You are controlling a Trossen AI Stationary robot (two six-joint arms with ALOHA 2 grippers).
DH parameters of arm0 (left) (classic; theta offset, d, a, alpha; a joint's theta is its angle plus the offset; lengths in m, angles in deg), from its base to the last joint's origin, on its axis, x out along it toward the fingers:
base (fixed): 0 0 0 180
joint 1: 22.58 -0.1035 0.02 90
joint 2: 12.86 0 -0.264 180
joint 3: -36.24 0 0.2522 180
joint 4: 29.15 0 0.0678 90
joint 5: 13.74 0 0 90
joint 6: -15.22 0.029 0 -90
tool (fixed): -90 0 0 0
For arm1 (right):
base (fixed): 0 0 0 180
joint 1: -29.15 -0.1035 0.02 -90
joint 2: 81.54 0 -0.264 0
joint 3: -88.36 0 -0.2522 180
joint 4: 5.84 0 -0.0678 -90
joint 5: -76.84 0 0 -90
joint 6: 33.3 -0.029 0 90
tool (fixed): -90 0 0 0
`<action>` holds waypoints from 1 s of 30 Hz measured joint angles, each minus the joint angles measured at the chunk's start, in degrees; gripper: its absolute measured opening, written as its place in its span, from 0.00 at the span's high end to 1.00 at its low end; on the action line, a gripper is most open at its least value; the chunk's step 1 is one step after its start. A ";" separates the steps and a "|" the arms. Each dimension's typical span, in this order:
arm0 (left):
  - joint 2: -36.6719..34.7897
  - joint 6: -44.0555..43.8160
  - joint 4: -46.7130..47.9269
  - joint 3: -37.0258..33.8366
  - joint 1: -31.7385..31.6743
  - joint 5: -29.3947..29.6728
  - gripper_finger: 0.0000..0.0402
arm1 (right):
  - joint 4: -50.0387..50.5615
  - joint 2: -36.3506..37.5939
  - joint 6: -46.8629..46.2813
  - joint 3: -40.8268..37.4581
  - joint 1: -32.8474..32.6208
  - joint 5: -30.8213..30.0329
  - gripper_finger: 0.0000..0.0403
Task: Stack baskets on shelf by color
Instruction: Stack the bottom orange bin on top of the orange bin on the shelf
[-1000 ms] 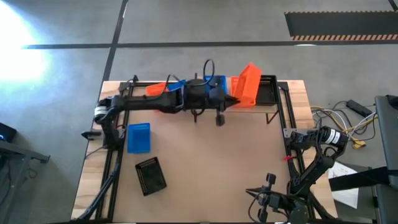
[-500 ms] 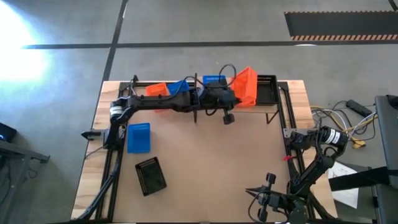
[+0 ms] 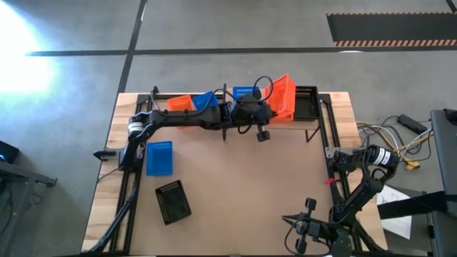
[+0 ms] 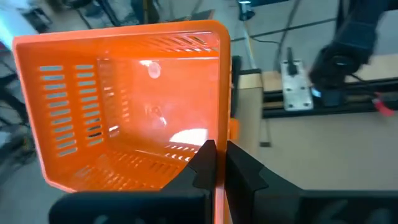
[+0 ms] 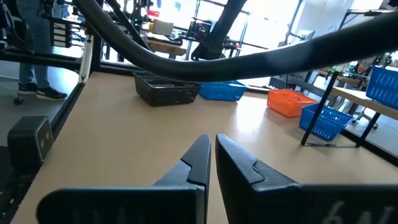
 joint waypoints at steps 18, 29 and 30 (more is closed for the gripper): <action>0.00 1.53 0.43 -0.81 0.25 2.54 1.00 | 1.52 0.00 -1.65 -0.04 0.00 0.00 0.96; 0.00 1.43 1.86 -1.06 0.25 2.52 0.86 | 1.62 0.00 -1.84 -0.04 -0.02 0.00 0.96; 0.00 1.42 1.87 -1.06 0.25 2.49 0.83 | 1.62 0.00 -1.83 -0.04 -0.02 0.00 0.96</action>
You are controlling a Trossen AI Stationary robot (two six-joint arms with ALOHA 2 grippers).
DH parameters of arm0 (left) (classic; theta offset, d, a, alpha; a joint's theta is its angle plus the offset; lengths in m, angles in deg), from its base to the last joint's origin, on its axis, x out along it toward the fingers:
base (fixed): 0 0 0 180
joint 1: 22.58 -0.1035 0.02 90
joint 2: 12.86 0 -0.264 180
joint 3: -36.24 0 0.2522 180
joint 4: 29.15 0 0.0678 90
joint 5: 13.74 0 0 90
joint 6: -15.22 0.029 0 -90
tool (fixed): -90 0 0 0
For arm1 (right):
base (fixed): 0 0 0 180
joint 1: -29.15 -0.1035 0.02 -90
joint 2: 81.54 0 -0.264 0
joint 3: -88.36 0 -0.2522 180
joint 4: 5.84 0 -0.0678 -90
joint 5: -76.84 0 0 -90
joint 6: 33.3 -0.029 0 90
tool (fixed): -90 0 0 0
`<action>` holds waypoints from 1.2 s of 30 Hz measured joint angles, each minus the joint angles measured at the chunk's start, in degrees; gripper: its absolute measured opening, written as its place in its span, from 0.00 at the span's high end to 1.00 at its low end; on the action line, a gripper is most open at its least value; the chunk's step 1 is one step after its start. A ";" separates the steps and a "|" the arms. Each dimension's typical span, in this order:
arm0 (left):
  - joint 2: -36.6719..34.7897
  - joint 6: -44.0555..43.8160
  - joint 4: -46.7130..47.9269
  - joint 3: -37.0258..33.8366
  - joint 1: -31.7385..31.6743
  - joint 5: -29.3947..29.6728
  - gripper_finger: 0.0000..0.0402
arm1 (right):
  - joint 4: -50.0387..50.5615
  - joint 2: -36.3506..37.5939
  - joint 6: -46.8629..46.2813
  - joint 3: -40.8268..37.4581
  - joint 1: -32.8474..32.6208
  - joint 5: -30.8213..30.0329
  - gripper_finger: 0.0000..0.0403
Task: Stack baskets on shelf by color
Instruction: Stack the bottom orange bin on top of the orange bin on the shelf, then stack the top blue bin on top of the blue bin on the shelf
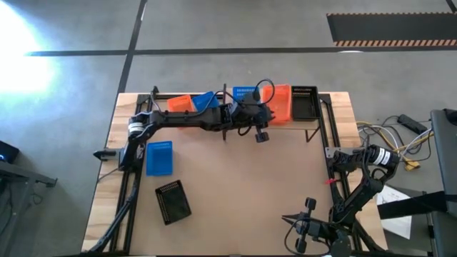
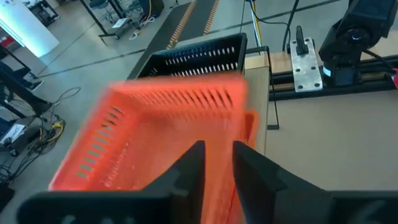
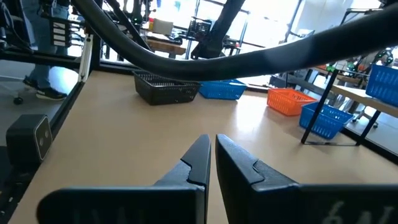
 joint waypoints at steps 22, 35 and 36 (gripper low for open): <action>-18.97 2.38 32.64 -5.12 14.87 6.81 0.68 | 5.92 0.00 -13.75 -0.68 0.07 0.27 0.96; -34.00 -39.61 44.50 -29.53 46.02 18.43 0.68 | 7.30 0.00 -14.21 -0.81 2.72 0.12 0.96; -34.55 -44.27 44.48 -31.13 47.92 18.20 0.68 | 7.30 0.00 -14.14 -0.81 2.87 0.12 0.96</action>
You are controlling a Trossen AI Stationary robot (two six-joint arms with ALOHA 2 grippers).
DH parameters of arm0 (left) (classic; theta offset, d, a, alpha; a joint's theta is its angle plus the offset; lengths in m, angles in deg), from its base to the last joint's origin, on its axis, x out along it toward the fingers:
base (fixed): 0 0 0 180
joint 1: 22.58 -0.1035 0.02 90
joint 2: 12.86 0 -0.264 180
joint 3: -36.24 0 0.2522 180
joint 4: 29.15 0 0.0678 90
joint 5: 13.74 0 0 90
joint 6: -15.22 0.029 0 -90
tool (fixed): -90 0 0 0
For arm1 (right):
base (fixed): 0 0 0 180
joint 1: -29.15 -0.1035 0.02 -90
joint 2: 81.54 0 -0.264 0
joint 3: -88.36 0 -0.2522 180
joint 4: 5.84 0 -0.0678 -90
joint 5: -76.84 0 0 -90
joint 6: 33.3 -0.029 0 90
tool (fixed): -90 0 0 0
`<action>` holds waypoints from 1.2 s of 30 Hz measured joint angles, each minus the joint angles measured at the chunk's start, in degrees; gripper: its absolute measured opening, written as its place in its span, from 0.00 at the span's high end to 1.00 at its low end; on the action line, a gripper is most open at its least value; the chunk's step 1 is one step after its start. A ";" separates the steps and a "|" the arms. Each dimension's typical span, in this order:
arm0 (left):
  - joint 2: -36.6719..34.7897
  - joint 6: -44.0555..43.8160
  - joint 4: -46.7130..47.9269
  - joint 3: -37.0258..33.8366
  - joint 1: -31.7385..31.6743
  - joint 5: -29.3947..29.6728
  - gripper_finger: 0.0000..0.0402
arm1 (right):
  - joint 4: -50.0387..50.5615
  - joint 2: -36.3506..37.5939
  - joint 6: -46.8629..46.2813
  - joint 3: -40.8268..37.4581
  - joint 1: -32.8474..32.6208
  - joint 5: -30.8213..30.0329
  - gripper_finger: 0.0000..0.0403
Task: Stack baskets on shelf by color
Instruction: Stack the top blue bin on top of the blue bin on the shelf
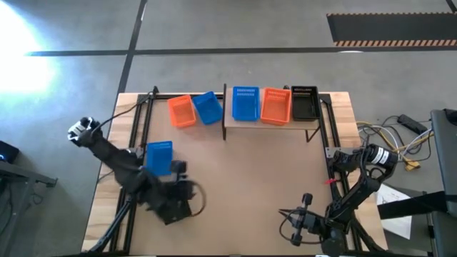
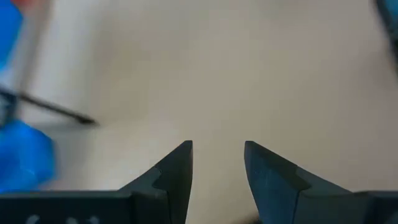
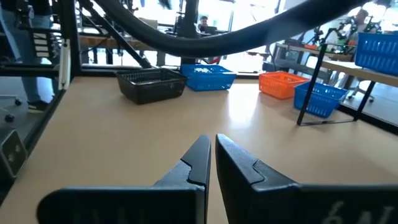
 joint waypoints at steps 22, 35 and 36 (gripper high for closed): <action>-1.10 -19.59 -2.99 -21.23 -7.13 -2.87 0.59 | 1.66 0.00 2.75 0.00 4.55 0.02 0.96; -1.95 17.24 -3.15 -21.15 -50.66 -3.18 0.44 | 1.73 0.00 0.26 0.00 6.47 4.37 0.96; -1.95 19.23 -3.38 -21.17 -53.18 -3.23 0.44 | 1.74 0.00 -0.18 0.00 6.49 5.06 0.96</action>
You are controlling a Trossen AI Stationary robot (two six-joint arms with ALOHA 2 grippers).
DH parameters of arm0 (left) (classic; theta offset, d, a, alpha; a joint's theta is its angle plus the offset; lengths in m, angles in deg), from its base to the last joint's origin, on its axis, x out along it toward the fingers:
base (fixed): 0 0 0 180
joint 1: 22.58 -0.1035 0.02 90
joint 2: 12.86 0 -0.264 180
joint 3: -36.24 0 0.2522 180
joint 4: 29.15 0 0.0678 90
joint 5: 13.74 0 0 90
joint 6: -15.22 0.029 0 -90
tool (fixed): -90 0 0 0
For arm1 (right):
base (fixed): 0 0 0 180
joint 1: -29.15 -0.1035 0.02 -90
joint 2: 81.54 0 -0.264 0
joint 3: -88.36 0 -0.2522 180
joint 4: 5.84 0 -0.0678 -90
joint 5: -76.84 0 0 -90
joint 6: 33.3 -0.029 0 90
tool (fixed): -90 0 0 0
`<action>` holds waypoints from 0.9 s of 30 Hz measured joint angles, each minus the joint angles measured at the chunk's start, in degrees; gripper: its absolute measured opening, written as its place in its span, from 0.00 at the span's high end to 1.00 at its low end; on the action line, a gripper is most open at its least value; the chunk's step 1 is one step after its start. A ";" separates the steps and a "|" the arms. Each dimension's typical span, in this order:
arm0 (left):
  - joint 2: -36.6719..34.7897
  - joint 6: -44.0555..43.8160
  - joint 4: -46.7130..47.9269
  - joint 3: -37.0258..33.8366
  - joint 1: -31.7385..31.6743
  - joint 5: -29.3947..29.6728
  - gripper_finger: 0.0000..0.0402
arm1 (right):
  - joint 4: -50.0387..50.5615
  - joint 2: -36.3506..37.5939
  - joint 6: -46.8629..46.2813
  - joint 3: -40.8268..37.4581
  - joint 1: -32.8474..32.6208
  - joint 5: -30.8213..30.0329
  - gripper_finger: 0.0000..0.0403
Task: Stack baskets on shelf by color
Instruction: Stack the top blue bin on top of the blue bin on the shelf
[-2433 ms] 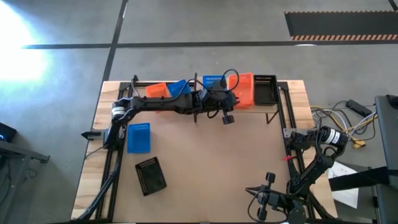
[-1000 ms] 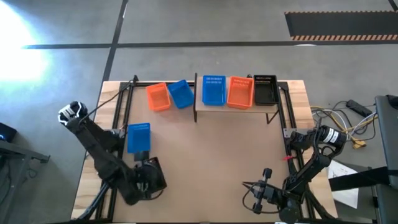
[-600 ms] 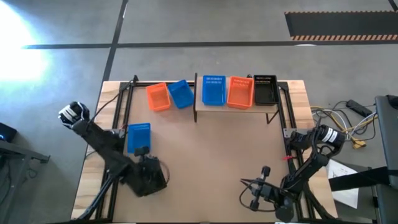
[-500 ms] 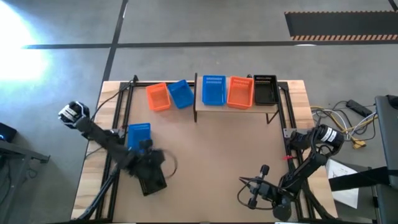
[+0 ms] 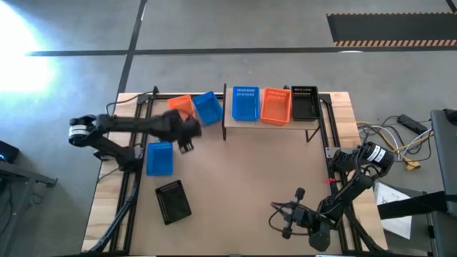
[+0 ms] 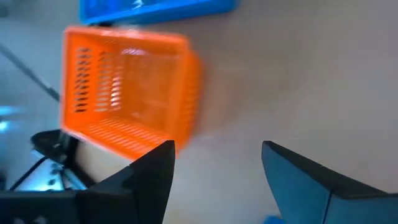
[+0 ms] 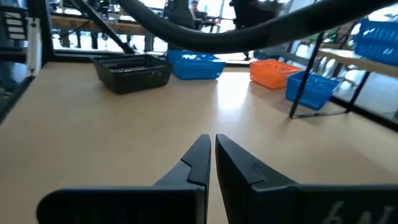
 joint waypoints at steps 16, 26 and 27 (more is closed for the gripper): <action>0.54 18.49 -34.86 -4.26 -7.62 -16.81 0.44 | -0.01 0.00 -0.41 0.00 0.00 1.17 0.96; 9.93 20.75 -49.28 -3.61 -8.73 -13.19 0.51 | 0.30 0.00 -1.76 -0.02 0.00 1.16 0.96; 11.07 20.65 -49.30 -3.40 -8.95 -12.51 0.52 | 0.46 0.00 -1.82 -0.02 0.00 1.15 0.96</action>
